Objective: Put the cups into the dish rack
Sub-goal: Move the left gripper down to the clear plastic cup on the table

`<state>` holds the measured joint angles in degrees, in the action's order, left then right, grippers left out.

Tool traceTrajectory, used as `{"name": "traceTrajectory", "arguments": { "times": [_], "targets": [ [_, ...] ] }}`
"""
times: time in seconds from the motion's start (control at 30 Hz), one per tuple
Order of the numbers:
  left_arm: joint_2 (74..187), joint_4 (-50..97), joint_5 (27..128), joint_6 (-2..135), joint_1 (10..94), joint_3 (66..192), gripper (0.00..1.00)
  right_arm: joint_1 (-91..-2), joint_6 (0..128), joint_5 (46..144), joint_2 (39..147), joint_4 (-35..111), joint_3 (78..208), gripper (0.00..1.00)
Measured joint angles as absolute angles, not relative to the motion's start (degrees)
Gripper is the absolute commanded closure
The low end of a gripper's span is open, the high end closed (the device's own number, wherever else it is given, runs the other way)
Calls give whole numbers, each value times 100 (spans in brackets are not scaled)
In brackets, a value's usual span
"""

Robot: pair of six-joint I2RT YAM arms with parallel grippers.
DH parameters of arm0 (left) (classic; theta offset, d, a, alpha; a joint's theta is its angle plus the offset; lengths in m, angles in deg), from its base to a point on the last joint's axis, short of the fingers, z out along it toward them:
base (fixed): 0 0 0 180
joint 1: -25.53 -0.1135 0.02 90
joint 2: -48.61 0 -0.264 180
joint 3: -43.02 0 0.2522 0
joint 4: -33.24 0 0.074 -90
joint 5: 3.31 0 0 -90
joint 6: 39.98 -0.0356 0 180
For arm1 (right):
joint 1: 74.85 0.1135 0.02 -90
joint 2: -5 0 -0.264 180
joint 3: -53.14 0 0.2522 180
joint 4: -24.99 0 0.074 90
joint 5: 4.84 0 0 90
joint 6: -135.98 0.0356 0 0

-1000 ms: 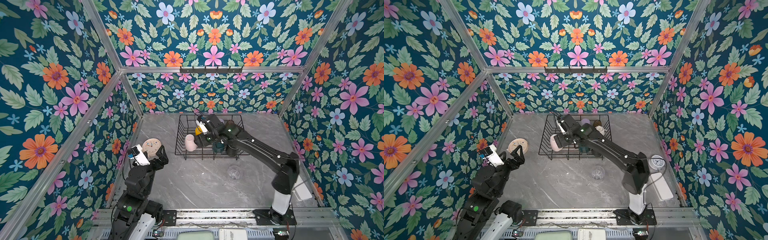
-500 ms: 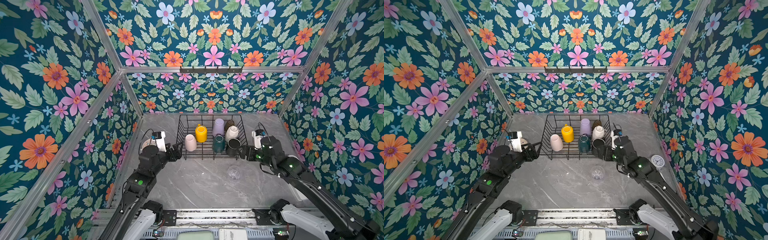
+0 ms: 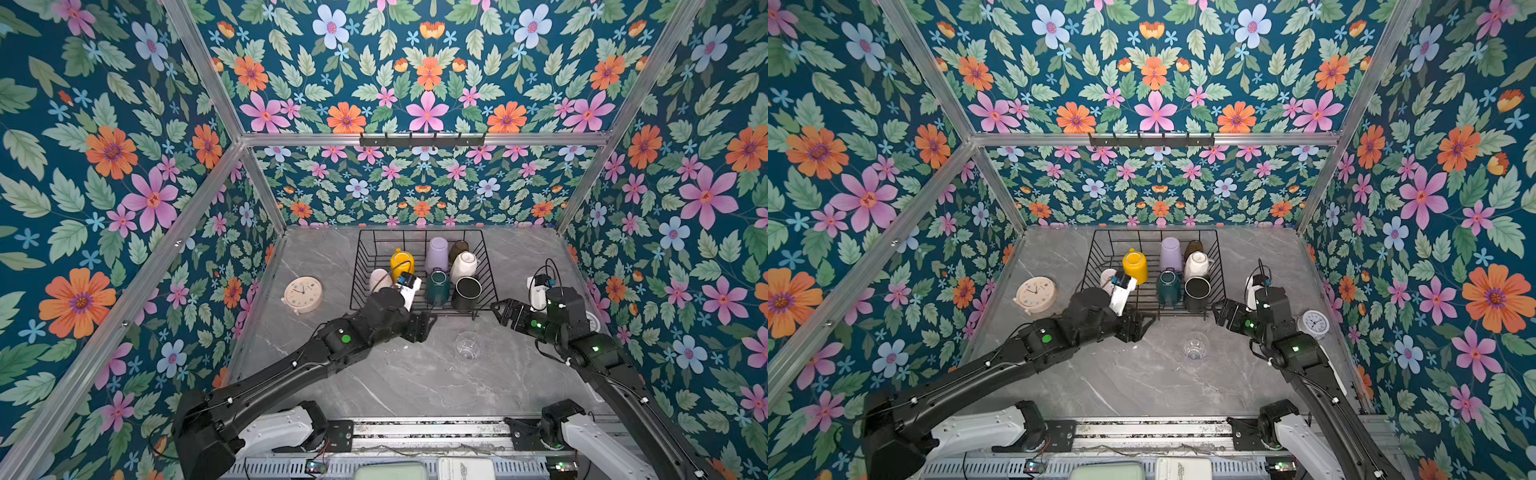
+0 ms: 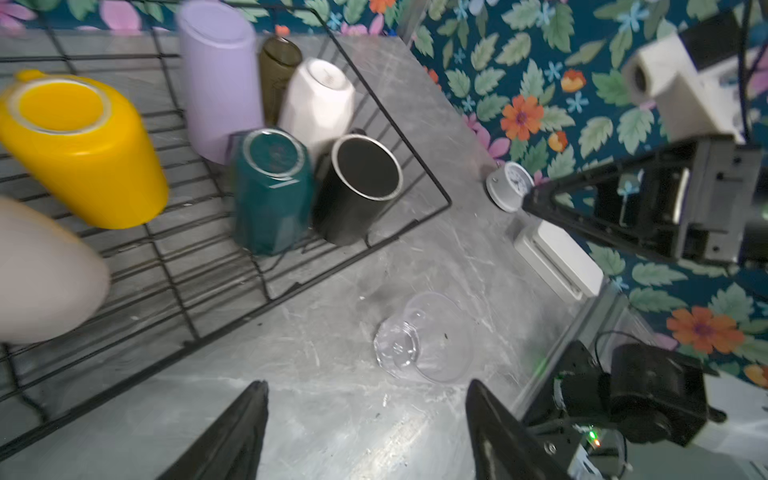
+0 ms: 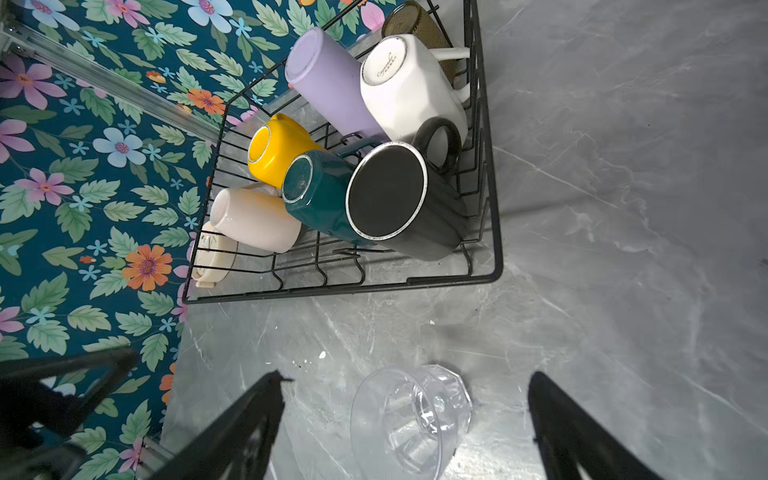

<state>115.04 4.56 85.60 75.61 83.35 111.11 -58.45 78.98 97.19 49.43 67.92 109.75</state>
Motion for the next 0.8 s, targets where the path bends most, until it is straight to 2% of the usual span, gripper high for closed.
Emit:
{"name": "traceTrajectory", "arguments": {
  "times": [0.27,0.8],
  "targets": [
    [12844,316,9085,7563,9207,11760,30,-5882,7898,9715,4663,6851,10825,9],
    [14370,244,9253,7823,9415,12217,33,-5902,8002,9697,3966,7116,10423,6]
  ]
}}
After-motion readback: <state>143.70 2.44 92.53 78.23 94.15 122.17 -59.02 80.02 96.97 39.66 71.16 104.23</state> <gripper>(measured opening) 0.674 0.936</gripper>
